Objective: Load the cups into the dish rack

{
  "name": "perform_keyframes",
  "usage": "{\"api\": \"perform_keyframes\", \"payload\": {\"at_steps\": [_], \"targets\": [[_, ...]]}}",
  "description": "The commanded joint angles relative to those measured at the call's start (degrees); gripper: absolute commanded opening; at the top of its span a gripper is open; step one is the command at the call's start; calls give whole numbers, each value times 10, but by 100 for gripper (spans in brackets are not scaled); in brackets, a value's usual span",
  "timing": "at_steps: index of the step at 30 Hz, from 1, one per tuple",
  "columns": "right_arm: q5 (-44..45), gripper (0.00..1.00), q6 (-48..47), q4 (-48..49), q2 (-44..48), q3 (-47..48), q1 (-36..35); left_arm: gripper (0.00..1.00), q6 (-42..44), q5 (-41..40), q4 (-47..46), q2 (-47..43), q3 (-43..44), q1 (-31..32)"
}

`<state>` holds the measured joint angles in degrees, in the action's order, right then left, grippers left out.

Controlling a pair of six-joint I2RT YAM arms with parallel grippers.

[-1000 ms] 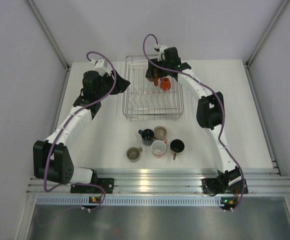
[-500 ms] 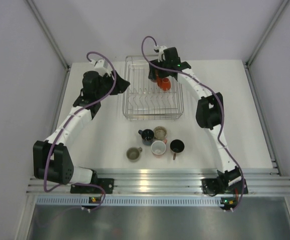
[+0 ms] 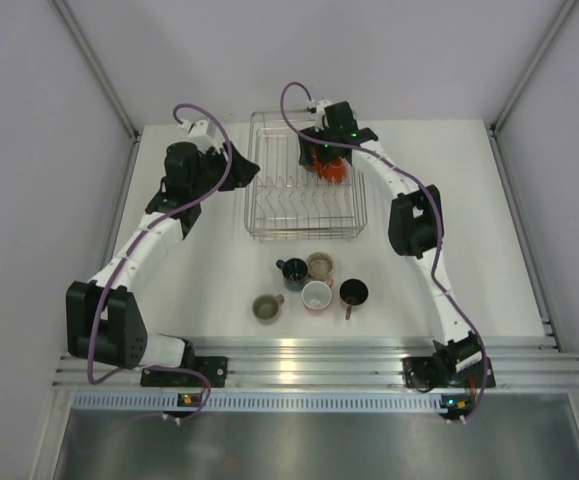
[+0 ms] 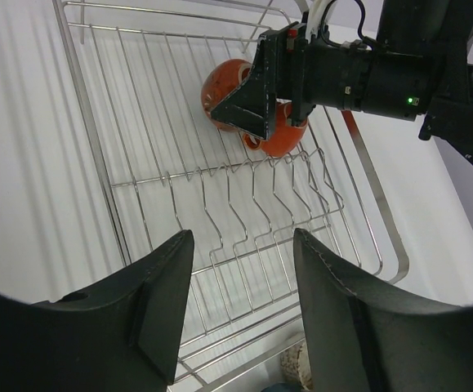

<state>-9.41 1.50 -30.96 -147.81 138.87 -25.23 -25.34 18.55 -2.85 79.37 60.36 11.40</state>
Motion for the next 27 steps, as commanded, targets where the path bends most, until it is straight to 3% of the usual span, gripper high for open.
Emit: {"api": "perform_keyframes", "payload": {"at_steps": [1, 3, 4, 6, 10, 27], "targets": [[13, 29, -8, 5, 6, 32, -7, 58, 7, 1, -13, -14, 13, -4], [14, 50, -9, 6, 8, 33, -8, 60, 7, 2, -12, -14, 13, -4], [14, 56, -8, 8, 9, 32, -8, 71, 7, 1, -12, -14, 13, -4], [14, 78, -8, 10, 9, 32, -8, 73, 8, 2, -13, -14, 14, -4], [15, 97, -9, 16, 14, 29, -7, 77, 9, 0, -13, -14, 13, -4], [44, 99, -9, 93, 88, -12, -7, 77, 13, -12, -19, -36, -9, -7]]}}
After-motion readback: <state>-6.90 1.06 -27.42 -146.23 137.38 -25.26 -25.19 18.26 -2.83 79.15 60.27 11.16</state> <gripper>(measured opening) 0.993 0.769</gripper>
